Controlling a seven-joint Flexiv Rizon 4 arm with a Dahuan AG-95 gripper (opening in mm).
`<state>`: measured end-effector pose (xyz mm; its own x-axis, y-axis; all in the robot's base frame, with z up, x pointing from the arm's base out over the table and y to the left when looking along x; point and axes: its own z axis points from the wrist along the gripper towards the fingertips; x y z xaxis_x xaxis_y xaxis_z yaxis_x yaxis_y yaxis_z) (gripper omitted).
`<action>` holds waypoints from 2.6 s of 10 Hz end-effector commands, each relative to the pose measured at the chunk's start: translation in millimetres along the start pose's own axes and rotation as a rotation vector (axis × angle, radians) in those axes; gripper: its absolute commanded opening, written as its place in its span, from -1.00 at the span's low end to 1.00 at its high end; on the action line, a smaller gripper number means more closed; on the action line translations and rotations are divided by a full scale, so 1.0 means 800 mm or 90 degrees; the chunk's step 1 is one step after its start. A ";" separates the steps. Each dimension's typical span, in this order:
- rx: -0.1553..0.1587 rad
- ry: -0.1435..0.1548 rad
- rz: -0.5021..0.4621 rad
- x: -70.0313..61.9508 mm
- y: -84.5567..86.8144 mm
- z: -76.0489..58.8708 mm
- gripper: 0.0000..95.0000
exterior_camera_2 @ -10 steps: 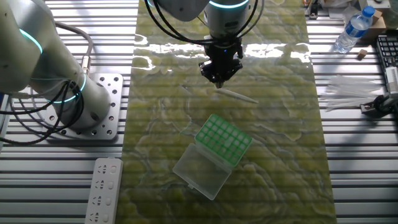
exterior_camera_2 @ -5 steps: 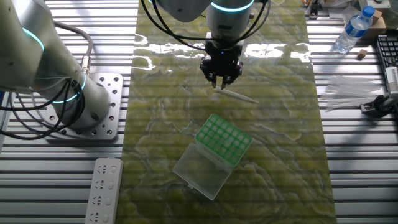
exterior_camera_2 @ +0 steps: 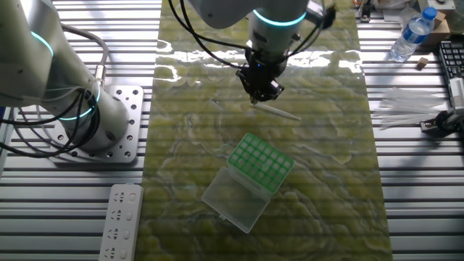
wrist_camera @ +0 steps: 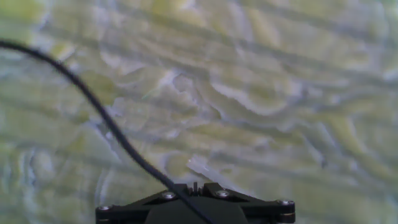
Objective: Insert a large pipette tip into the holder for large pipette tips
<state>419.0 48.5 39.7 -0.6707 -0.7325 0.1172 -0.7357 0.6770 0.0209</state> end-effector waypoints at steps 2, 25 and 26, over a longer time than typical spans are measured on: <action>-0.029 0.008 0.060 0.002 0.005 0.012 -1.00; -0.047 -0.028 0.110 -0.027 0.019 0.030 -1.00; -0.048 -0.029 0.112 -0.028 0.018 0.030 -1.00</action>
<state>424.4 73.0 14.2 -0.7960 -0.6004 0.0775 -0.5956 0.7996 0.0772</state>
